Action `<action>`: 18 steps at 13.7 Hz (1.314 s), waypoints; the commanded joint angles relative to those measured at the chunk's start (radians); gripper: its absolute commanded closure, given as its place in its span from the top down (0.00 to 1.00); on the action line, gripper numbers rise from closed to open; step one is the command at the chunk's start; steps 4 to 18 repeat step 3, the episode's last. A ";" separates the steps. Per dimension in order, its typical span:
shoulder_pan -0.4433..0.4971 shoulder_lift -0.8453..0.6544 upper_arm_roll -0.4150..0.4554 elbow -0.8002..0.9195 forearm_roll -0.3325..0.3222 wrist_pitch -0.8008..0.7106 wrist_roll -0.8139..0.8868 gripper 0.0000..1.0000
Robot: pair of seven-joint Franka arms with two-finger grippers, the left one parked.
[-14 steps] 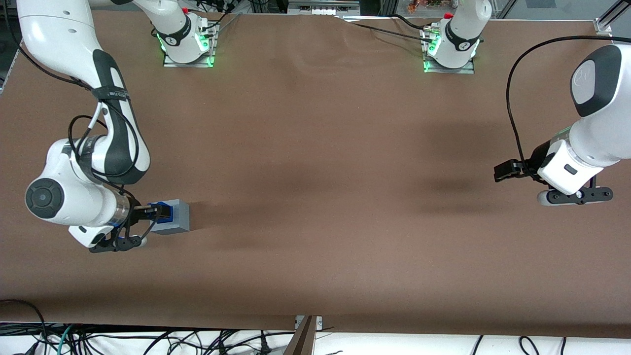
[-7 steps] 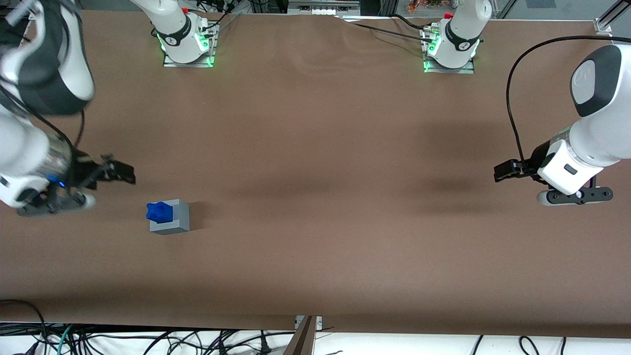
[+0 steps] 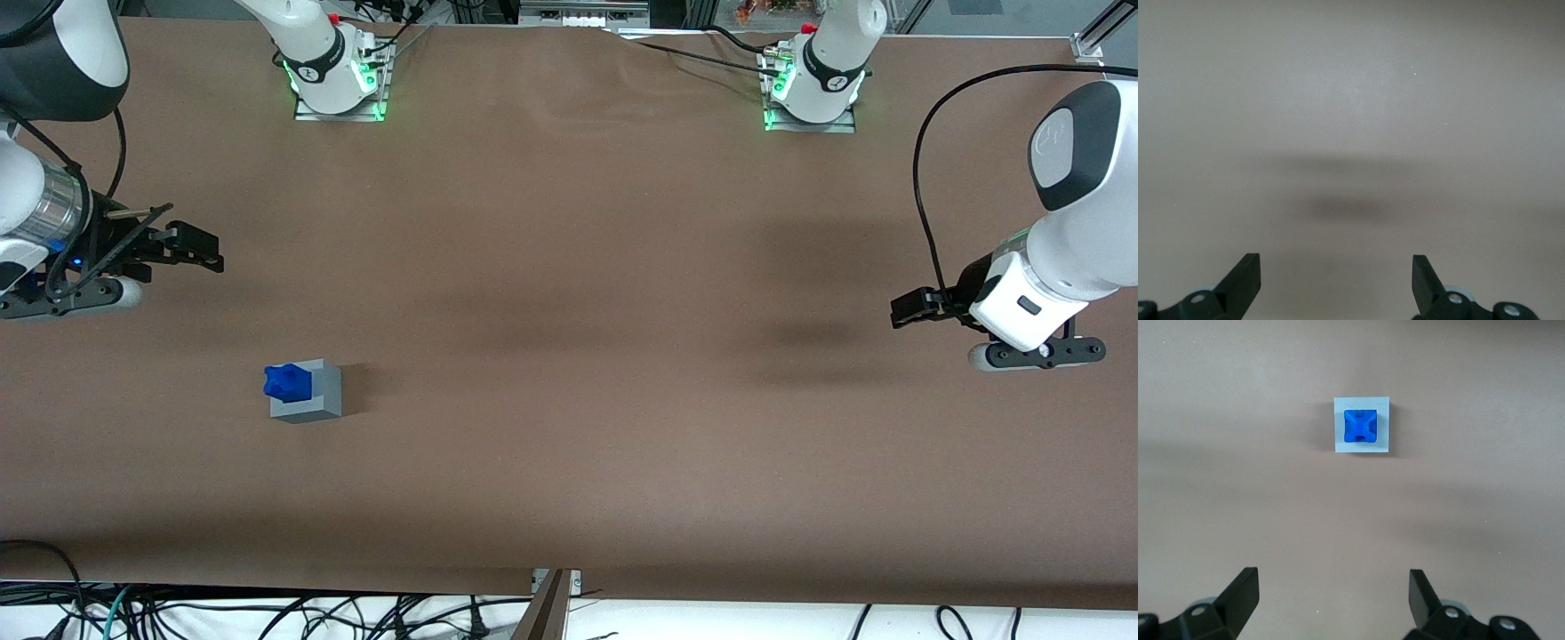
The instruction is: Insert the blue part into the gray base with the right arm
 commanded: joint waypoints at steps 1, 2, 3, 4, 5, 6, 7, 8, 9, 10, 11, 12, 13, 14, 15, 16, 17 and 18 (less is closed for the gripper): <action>0.000 -0.033 0.004 -0.025 -0.007 0.016 0.003 0.99; 0.000 -0.034 0.006 -0.025 -0.007 0.013 0.003 0.99; 0.000 -0.034 0.006 -0.025 -0.007 0.007 -0.002 0.99; 0.000 -0.034 0.006 -0.025 -0.007 0.007 -0.002 0.99; 0.000 -0.034 0.006 -0.025 -0.007 0.007 -0.002 0.99; 0.000 -0.034 0.006 -0.025 -0.007 0.007 -0.002 0.99; 0.000 -0.034 0.006 -0.025 -0.007 0.007 -0.002 0.99; 0.000 -0.034 0.006 -0.025 -0.007 0.007 -0.002 0.99; 0.000 -0.034 0.006 -0.025 -0.007 0.007 -0.002 0.99; 0.000 -0.034 0.006 -0.025 -0.007 0.007 -0.002 0.99; 0.000 -0.034 0.006 -0.025 -0.007 0.007 -0.002 0.99; 0.000 -0.034 0.006 -0.025 -0.007 0.007 -0.002 0.99; 0.000 -0.034 0.006 -0.025 -0.007 0.007 -0.002 0.99; 0.000 -0.034 0.006 -0.025 -0.007 0.007 -0.002 0.99; 0.000 -0.034 0.006 -0.025 -0.007 0.007 -0.002 0.99; 0.000 -0.034 0.006 -0.025 -0.007 0.007 -0.002 0.99; 0.000 -0.034 0.006 -0.025 -0.007 0.007 -0.002 0.99; 0.000 -0.034 0.006 -0.025 -0.007 0.007 -0.002 0.99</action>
